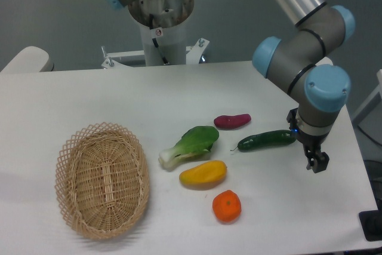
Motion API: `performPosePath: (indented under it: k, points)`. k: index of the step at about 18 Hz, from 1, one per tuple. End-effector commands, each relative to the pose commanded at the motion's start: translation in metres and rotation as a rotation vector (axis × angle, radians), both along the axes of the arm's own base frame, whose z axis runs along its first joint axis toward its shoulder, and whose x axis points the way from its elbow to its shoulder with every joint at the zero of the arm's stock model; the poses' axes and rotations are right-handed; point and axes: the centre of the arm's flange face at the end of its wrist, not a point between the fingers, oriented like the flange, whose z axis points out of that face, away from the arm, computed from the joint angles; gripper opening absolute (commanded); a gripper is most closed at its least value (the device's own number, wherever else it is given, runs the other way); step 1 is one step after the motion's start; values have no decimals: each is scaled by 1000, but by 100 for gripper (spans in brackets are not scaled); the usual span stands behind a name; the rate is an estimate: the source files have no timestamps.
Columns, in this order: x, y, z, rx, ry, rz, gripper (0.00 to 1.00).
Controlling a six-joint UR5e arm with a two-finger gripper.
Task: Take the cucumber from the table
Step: 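Move the gripper over the green cucumber's end, then lower the gripper and close it on the cucumber's end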
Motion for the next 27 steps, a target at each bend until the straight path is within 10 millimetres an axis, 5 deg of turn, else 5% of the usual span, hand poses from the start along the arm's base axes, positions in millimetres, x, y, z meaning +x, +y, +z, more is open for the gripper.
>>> performPosePath:
  k: [7,23,24,26,27]
  points:
    - [7,-30,-32,-29,-62,26,100]
    - [50,-41,-78,-49,-103,35,99]
    - [50,-40,-77,-47,-100,35,91]
    - [47,-38,-71,-44,-88,32,35]
    - [46,-37,-70,-43,-87,32,18]
